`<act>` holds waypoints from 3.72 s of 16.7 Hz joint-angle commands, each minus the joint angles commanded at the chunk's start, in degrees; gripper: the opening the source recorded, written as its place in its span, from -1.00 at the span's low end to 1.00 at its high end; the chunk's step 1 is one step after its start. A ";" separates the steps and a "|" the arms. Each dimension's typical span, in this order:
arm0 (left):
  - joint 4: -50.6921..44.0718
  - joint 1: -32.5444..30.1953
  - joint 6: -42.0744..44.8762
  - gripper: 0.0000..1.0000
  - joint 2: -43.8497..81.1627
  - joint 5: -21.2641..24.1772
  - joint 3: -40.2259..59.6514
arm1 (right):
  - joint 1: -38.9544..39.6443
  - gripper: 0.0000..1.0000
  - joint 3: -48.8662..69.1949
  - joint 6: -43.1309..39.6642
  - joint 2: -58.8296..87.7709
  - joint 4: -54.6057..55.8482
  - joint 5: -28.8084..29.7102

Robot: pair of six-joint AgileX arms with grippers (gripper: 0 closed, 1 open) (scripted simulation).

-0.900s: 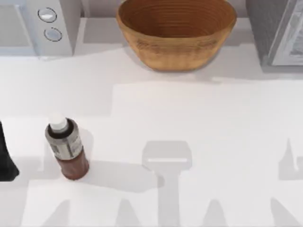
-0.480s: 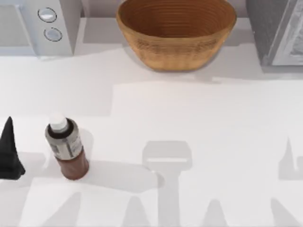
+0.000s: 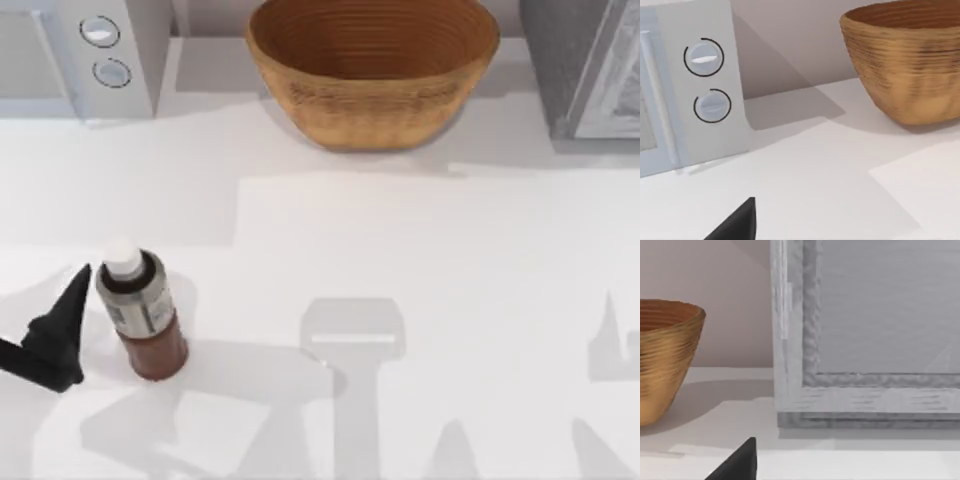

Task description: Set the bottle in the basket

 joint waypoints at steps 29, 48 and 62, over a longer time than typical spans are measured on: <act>53.06 -7.96 1.11 1.00 62.55 16.67 6.24 | 0.00 1.00 0.00 0.00 0.00 0.00 0.00; 53.75 -11.75 0.26 -0.81 64.24 12.91 7.87 | 0.00 1.00 0.00 0.00 0.00 0.00 0.00; 50.64 -10.56 1.78 -1.00 63.58 13.62 7.99 | 0.00 1.00 0.00 0.00 0.00 0.00 0.00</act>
